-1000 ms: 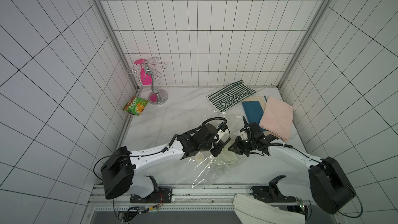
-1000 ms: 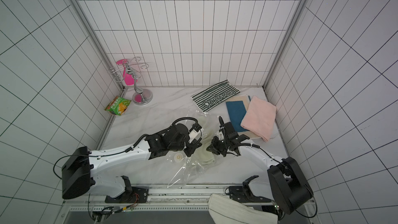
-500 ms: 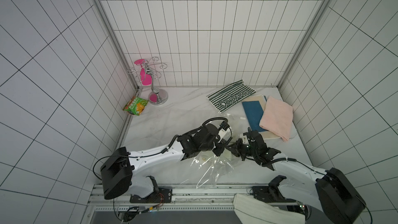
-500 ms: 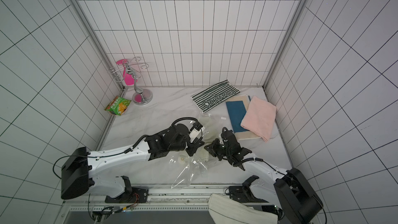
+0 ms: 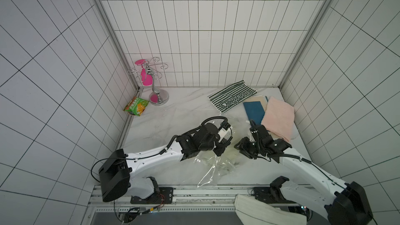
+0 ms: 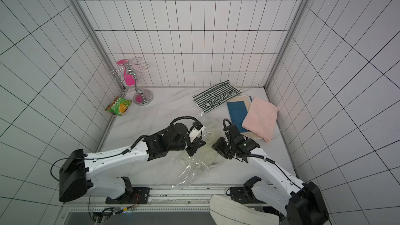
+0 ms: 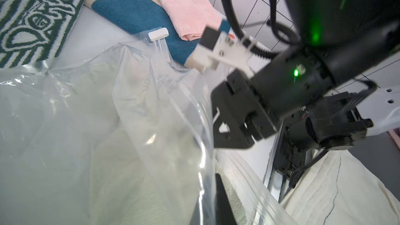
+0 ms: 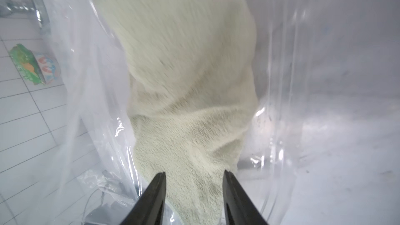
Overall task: Place the folded towel into the vacuum bag
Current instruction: Place the towel in the vacuum bag.
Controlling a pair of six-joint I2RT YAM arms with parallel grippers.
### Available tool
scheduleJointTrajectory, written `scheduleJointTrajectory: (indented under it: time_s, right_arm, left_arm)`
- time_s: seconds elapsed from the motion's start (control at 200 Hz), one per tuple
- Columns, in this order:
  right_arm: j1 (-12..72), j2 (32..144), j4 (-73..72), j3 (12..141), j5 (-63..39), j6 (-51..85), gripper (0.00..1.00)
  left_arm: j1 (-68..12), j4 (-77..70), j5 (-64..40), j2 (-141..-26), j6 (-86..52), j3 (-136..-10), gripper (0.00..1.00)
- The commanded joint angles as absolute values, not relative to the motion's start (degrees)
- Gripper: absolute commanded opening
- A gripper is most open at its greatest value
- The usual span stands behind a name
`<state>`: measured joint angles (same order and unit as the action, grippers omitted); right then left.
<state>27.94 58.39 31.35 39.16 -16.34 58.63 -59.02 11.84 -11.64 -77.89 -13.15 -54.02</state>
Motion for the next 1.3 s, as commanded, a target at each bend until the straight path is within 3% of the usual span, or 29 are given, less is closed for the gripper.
scheduleJointTrajectory:
  time_s: [0.0,0.165,0.275,0.43,0.55,0.63,0.715,0.89,1.095,1.295]
  right_arm:
    - [25.8,60.0,37.8,42.5,-6.1,46.3,0.46]
    - [25.7,64.4,15.1,36.7,-7.7,47.2,0.46]
    - [26.6,65.1,2.4,29.6,-3.4,53.3,0.47]
    - [28.0,68.8,-4.5,26.1,4.5,54.9,0.53]
    - [28.8,77.6,-8.0,27.1,1.1,55.8,0.54]
    - [30.1,83.2,-15.1,25.9,-2.7,57.9,0.48]
    - [31.6,86.7,-23.2,24.8,-6.6,59.8,0.3]
    - [34.9,81.0,-27.9,25.9,-13.9,54.6,0.12]
    - [37.4,75.0,-22.9,29.7,-18.0,46.5,0.06]
    - [33.8,91.8,-35.2,30.0,-17.3,52.9,0.08]
  left_arm:
    - [-59.8,11.2,-14.2,-74.7,-13.4,-52.9,0.0]
    - [-60.1,10.3,-14.1,-73.8,-13.8,-53.1,0.0]
    - [-60.1,10.9,-14.4,-74.1,-13.6,-54.0,0.0]
    - [-60.6,10.5,-15.7,-75.1,-13.8,-53.8,0.0]
    - [-60.6,9.4,-15.4,-76.6,-12.8,-53.9,0.0]
    - [-60.5,8.2,-13.7,-78.3,-11.8,-54.5,0.0]
    - [-60.3,9.1,-11.4,-80.6,-10.6,-56.3,0.0]
    - [-58.2,12.0,-10.2,-85.1,-6.1,-58.9,0.0]
    - [-58.0,10.7,-13.7,-86.5,-5.8,-60.8,0.0]
    - [-59.5,4.3,-17.2,-82.8,-9.2,-58.0,0.0]
